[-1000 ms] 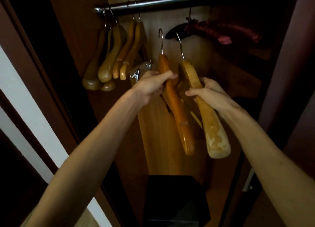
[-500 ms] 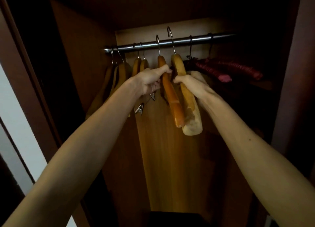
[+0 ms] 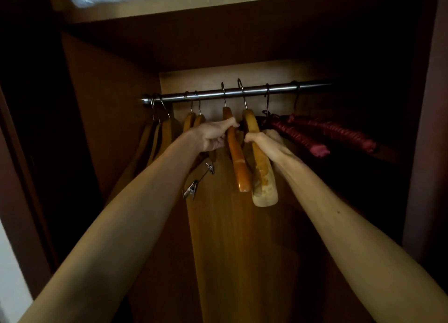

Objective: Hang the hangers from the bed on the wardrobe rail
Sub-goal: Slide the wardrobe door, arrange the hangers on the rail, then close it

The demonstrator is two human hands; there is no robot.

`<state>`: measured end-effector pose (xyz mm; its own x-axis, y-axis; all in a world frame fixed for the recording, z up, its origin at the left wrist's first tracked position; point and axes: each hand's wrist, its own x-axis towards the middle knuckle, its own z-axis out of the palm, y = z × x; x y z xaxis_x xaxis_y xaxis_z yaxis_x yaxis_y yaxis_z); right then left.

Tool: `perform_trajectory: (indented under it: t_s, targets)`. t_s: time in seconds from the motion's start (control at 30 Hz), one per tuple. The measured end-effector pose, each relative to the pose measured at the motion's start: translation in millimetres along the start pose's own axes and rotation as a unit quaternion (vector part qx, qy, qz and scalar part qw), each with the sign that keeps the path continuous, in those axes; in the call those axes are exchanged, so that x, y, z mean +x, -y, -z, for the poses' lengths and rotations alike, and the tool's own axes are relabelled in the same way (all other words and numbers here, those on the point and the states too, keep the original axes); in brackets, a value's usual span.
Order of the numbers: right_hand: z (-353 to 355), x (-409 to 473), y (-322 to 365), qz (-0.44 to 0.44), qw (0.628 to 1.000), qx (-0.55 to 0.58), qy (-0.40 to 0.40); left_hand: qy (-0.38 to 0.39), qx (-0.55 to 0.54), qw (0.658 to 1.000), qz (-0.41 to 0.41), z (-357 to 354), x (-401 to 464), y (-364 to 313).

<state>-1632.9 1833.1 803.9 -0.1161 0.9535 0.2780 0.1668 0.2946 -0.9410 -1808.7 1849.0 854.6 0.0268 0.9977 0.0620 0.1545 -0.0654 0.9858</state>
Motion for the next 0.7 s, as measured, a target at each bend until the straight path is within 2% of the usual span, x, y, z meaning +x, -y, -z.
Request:
perform_trajectory:
  t_s: [0.27,0.43,0.57,0.7]
  targets:
    - [0.9,3.2,-19.7,-0.006,1.000,-0.001,-0.020,-0.010,0.037,0.999,0.024,-3.4,11.7,11.8]
    - [-1.9,-2.2,-19.6,-0.002,1.000,-0.026,-0.009,-0.050,0.117,0.992,0.003,-3.0,3.6,12.5]
    - [-2.4,-14.5,-15.6,0.008,0.996,-0.083,-0.009,-0.095,0.206,0.974,-0.019,-4.3,-13.4,7.2]
    - [-4.5,-42.1,-12.1,0.040,0.980,-0.190,-0.031,-0.157,0.310,0.936,-0.052,10.1,-31.7,-1.5]
